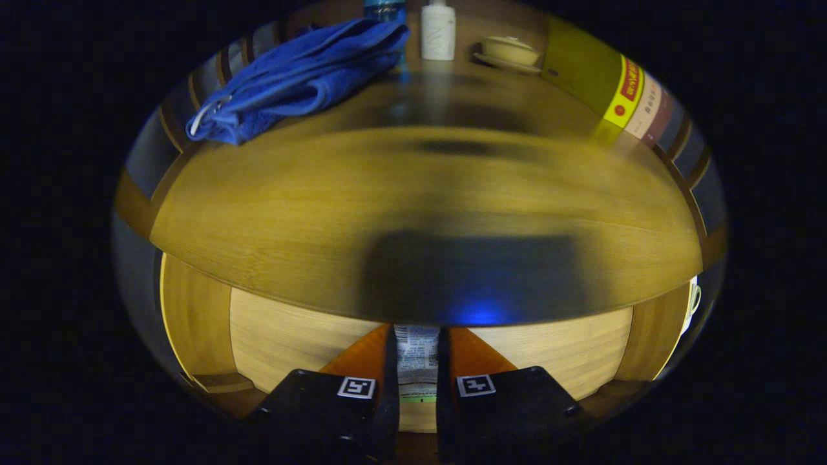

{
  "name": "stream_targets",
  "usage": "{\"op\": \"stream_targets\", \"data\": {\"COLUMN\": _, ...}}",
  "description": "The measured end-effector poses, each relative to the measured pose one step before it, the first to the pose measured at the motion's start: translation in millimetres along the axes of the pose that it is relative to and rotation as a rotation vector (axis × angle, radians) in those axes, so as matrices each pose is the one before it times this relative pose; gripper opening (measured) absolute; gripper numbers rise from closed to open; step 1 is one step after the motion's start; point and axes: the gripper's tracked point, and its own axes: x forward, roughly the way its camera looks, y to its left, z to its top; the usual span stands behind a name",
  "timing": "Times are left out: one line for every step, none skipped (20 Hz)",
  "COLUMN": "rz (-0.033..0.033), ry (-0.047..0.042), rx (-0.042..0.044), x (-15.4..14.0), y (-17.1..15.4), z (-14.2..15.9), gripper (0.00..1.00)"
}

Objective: Pull open the drawer, take out the items inside it, and place them on the countertop above the cabinet.

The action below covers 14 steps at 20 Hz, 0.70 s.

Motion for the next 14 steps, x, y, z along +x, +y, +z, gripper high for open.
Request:
{"op": "stream_targets", "data": {"rz": 0.00852, "ry": 0.01118, "rx": -0.01654, "x": -7.83, "y": -0.15, "z": -3.90, "gripper": 0.32}}
{"op": "stream_targets", "data": {"rz": 0.00797, "ry": 0.00424, "rx": -0.02424, "x": -9.82, "y": 0.76, "z": -4.36, "gripper": 0.32}}
{"op": "stream_targets", "data": {"rz": 0.01166, "ry": -0.01246, "rx": -0.02814, "x": -10.63, "y": 1.86, "z": -2.16, "gripper": 0.32}}
{"op": "stream_targets", "data": {"rz": 0.01060, "ry": -0.01916, "rx": -0.02752, "x": -10.89, "y": 1.86, "z": -0.72, "gripper": 0.32}}
{"op": "stream_targets", "data": {"rz": 0.00844, "ry": -0.02078, "rx": -0.02273, "x": -10.57, "y": 1.16, "z": 0.94, "gripper": 0.32}}
{"op": "stream_targets", "data": {"rz": 0.00670, "ry": -0.02199, "rx": -0.01119, "x": -10.32, "y": -0.06, "z": 2.49, "gripper": 0.32}}
{"op": "stream_targets", "data": {"rz": 0.00318, "ry": -0.02071, "rx": 0.00338, "x": -9.45, "y": -1.30, "z": 3.73, "gripper": 0.32}}
{"op": "stream_targets", "data": {"rz": 0.00371, "ry": -0.02099, "rx": 0.01249, "x": 1.85, "y": 9.64, "z": -24.16, "gripper": 0.32}}
{"op": "stream_targets", "data": {"rz": 0.00869, "ry": -0.02401, "rx": 0.01227, "x": -9.20, "y": -11.19, "z": 15.02, "gripper": 0.32}}
{"op": "stream_targets", "data": {"rz": 0.01028, "ry": -0.02889, "rx": 0.00638, "x": -6.21, "y": 2.63, "z": 4.90, "gripper": 0.32}}
{"op": "stream_targets", "data": {"rz": 0.01044, "ry": -0.03705, "rx": 0.00036, "x": -11.54, "y": 1.10, "z": 3.81, "gripper": 0.32}}
{"op": "stream_targets", "data": {"rz": 0.00893, "ry": -0.03690, "rx": -0.00589, "x": -7.74, "y": 0.29, "z": 4.10, "gripper": 0.32}}
{"op": "stream_targets", "data": {"rz": 0.00285, "ry": -0.03332, "rx": -0.00526, "x": -9.26, "y": -0.14, "z": 4.77, "gripper": 0.32}}
{"op": "stream_targets", "data": {"rz": 0.00170, "ry": -0.03585, "rx": 0.00211, "x": -9.05, "y": 0.13, "z": 7.12, "gripper": 0.32}}
